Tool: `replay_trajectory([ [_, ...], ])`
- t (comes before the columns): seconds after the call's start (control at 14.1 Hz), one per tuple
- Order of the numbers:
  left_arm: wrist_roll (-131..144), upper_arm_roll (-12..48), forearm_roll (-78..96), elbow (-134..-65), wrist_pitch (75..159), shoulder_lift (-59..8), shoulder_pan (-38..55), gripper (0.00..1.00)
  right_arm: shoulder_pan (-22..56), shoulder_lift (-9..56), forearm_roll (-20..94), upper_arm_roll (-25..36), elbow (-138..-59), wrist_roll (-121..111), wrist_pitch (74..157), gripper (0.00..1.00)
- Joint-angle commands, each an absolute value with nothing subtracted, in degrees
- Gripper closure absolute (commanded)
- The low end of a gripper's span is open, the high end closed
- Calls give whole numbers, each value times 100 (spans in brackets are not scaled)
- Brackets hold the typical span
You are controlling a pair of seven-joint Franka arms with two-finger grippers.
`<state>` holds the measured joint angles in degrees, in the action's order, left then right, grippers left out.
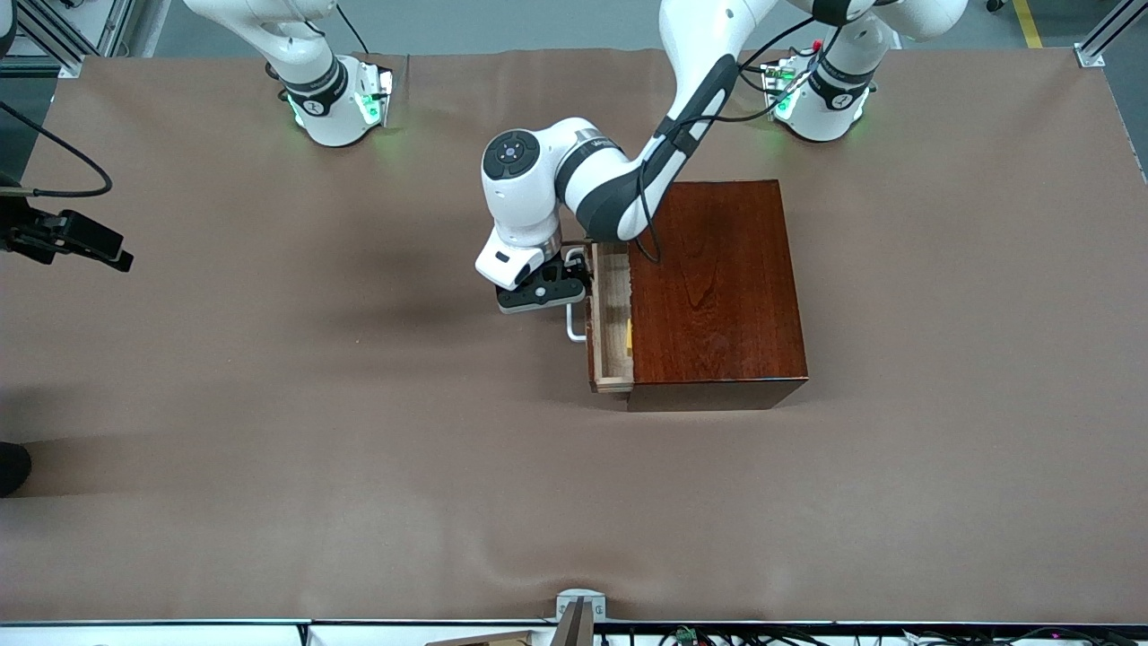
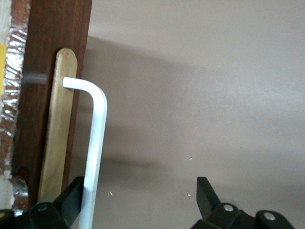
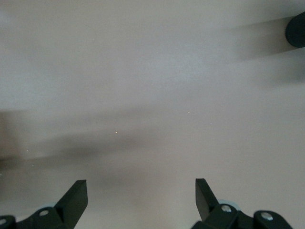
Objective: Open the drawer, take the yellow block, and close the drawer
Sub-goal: 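Keep pulling the drawer further open with the left gripper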
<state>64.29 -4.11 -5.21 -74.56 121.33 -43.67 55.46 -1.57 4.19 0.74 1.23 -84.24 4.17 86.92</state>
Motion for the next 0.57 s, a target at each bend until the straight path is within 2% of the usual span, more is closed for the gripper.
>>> replay_trajectory([
  [0.0, 6390, -387, -554, -7102, 13253, -4632, 5616, 0, -105, 360, 9, 141, -8429, 439, 8684, 0],
  [0.5, 6556, -316, -527, -7102, 13280, -4605, 5634, 0, -114, 360, 9, 141, -8429, 439, 8684, 0],
])
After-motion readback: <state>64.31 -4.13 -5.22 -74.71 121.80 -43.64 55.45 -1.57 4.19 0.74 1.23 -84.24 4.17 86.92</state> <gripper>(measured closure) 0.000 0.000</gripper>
